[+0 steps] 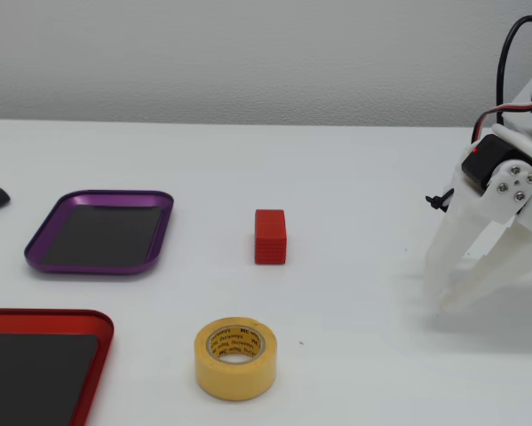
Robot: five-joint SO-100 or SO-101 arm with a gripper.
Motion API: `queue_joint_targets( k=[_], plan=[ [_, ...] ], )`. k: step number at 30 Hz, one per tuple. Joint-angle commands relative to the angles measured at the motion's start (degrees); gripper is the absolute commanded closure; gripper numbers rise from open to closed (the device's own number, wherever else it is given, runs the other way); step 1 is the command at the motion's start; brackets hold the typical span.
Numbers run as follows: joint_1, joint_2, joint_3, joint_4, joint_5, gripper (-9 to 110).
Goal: Grasp a red block and put it in the left red dish.
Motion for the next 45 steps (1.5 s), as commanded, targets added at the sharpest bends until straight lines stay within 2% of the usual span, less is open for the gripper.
queue_joint_targets(
  k=[1, 17, 23, 27, 32, 36, 39, 45],
  plan=[
    [0.44, 5.45, 0.26, -0.7, -0.35, 101],
    [0.7, 5.01, -2.64, -0.7, -0.44, 102],
    [8.79, 1.85, -12.66, -0.35, -0.35, 101],
    [11.34, -8.44, -22.68, -0.7, -0.44, 101],
    [11.51, -29.44, -37.62, 0.18, -7.12, 98],
    [15.03, -46.85, -46.85, 0.35, -10.63, 91],
    [18.19, -57.3, -53.96, 4.83, -10.37, 85],
    [20.83, -71.46, -67.32, 12.13, -10.99, 72]
  ],
)
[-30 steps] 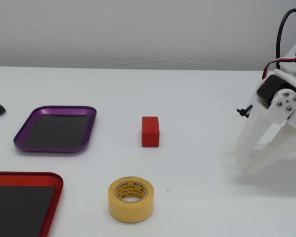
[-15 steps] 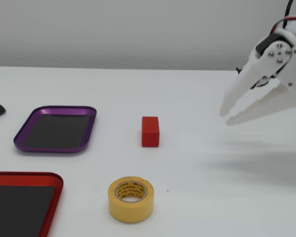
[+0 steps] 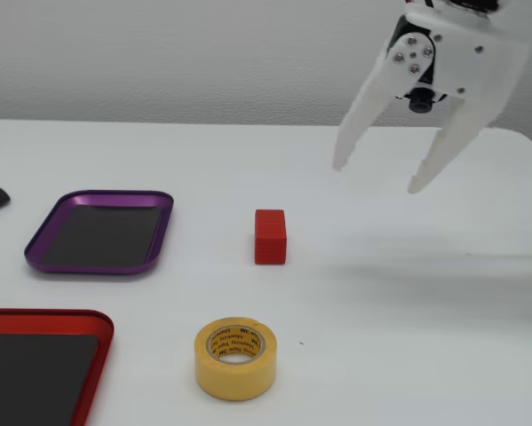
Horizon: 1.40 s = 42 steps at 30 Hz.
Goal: Grasp a red block and put it in the left red dish.
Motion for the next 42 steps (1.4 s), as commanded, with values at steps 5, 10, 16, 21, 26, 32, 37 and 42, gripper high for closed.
queue_joint_targets(
  k=[5, 10, 16, 21, 26, 32, 37, 42],
  plan=[
    [2.29, -14.41, -14.06, 3.16, -0.35, 71],
    [2.29, -25.31, -22.24, 3.08, -3.96, 71],
    [2.81, -39.02, -29.53, 3.08, -7.03, 71],
    [2.81, -46.23, -33.93, 2.64, -7.12, 71],
    [2.81, -50.71, -38.41, 2.55, -7.21, 71],
    [2.81, -53.88, -39.73, 2.55, -7.29, 72],
    [2.9, -54.58, -39.81, 2.37, -7.38, 87],
    [2.72, -54.4, -39.64, 0.18, -10.81, 97]
  ],
)
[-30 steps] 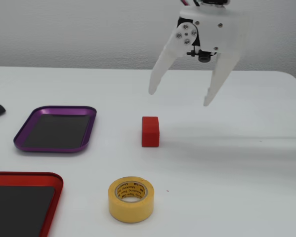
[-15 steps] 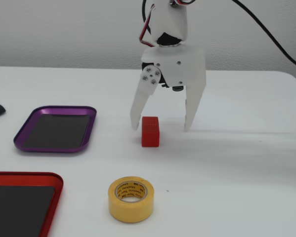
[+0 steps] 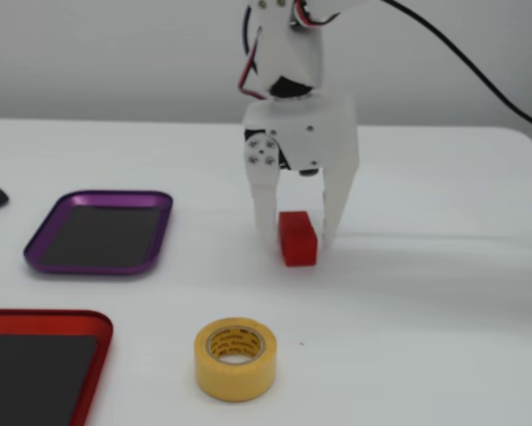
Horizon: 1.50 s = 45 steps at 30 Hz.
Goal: Grasp a red block and put it in the left red dish.
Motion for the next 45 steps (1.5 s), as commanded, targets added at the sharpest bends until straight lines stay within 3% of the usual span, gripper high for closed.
queue_joint_targets(
  k=[1, 7, 13, 22, 29, 36, 41, 45],
  plan=[
    [0.0, 0.97, -1.76, -0.88, -0.97, 98],
    [-0.79, 3.16, -1.93, 0.35, -0.62, 102],
    [-1.58, 18.63, -1.23, 2.99, 0.0, 102],
    [-16.96, 48.52, 7.29, 2.29, 0.09, 102],
    [-29.53, 61.88, 27.33, -19.16, -0.88, 102],
    [-37.0, 61.61, 45.0, -45.97, -1.14, 102],
    [-37.0, 50.1, 45.35, -57.3, -5.45, 102],
    [-34.19, 35.77, 34.1, -57.39, -5.45, 102]
  ],
)
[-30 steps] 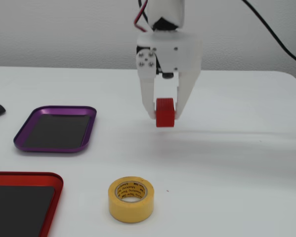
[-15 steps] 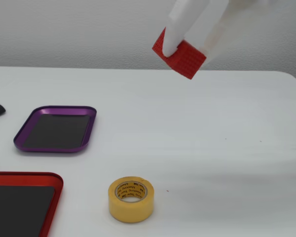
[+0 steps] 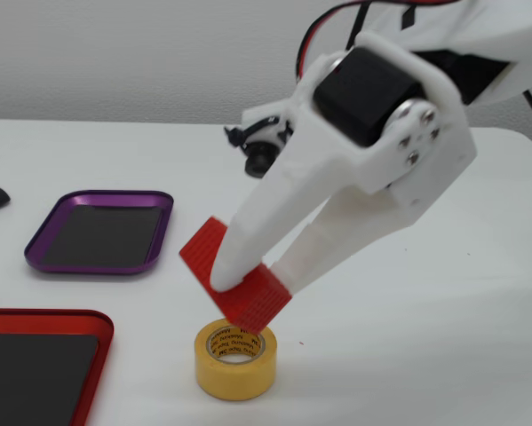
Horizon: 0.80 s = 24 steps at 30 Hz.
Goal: Grasp a red block and put it in the left red dish.
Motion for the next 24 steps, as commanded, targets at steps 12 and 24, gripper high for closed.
queue_joint_targets(
  k=[12, 24],
  plan=[
    [4.83, -36.21, -36.74, -1.58, 0.09, 102],
    [6.59, -50.01, -55.99, 9.05, 0.09, 101]
  ],
)
